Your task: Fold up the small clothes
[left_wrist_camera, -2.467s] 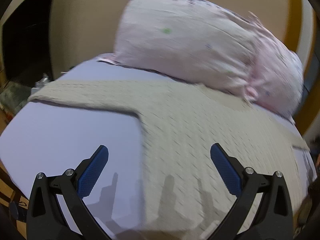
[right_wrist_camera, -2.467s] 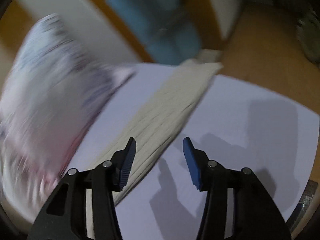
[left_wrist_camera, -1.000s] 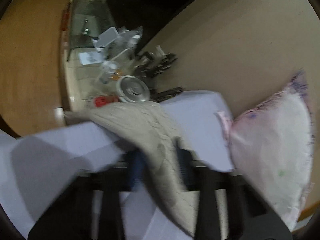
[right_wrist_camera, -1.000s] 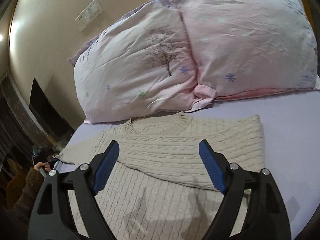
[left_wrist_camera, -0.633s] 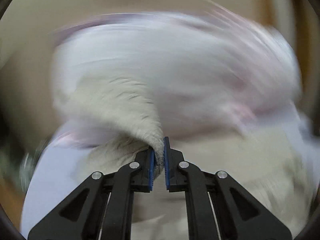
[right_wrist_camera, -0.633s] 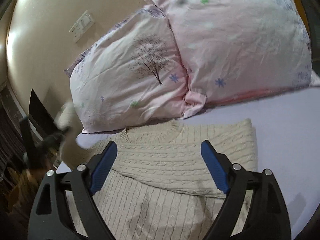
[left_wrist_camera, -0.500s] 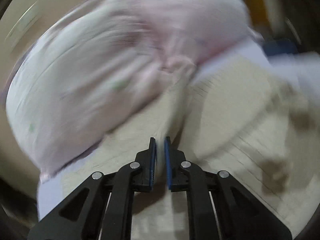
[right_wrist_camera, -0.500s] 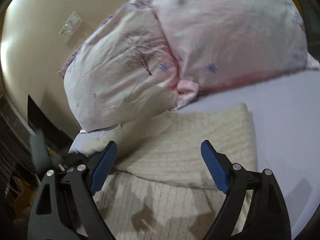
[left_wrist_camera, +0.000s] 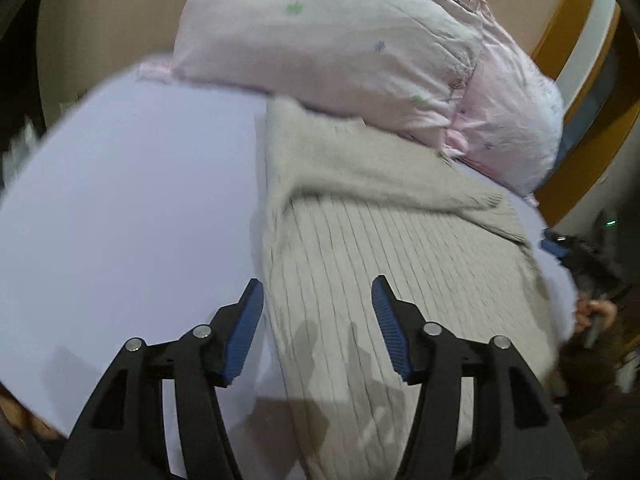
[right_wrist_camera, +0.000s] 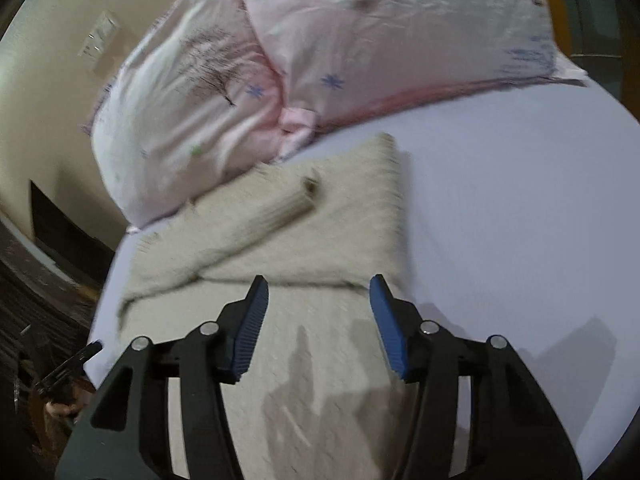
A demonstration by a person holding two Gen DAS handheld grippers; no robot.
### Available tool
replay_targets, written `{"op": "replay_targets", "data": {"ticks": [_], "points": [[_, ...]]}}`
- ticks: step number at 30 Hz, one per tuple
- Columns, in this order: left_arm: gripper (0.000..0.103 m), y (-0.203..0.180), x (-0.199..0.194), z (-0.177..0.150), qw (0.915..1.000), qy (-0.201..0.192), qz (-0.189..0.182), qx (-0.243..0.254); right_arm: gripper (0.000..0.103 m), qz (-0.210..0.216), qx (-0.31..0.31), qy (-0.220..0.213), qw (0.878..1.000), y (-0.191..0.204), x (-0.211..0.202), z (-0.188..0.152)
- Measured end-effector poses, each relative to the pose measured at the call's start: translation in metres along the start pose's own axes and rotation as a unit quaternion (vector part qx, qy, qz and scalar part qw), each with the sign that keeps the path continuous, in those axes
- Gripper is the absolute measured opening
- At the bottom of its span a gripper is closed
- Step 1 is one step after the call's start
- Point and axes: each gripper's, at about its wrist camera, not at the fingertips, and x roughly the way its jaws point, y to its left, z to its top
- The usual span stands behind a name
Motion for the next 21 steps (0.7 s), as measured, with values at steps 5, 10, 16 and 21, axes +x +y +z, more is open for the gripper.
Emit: {"op": "replay_targets", "data": {"ticks": [5, 10, 16, 21], "points": [[0.063, -0.006, -0.003, -0.048, 0.9989, 0.026, -0.039, -0.006, 0.075, -0.008, -0.024, 0.028, 0.999, 0.004, -0.022, -0.041], [0.065, -0.006, -0.020, -0.070, 0.9969, 0.009, -0.077, -0.017, 0.071, -0.009, 0.001, 0.052, 0.999, -0.009, -0.032, -0.092], [0.041, -0.017, -0.028, -0.099, 0.9913, 0.035, -0.125, -0.022, 0.054, 0.159, 0.033, 0.094, 0.982, -0.011, -0.050, -0.151], [0.010, -0.019, -0.014, -0.113, 0.9835, 0.068, -0.160, -0.049, 0.007, 0.238, 0.054, 0.122, 0.962, -0.019, -0.046, -0.177]]}}
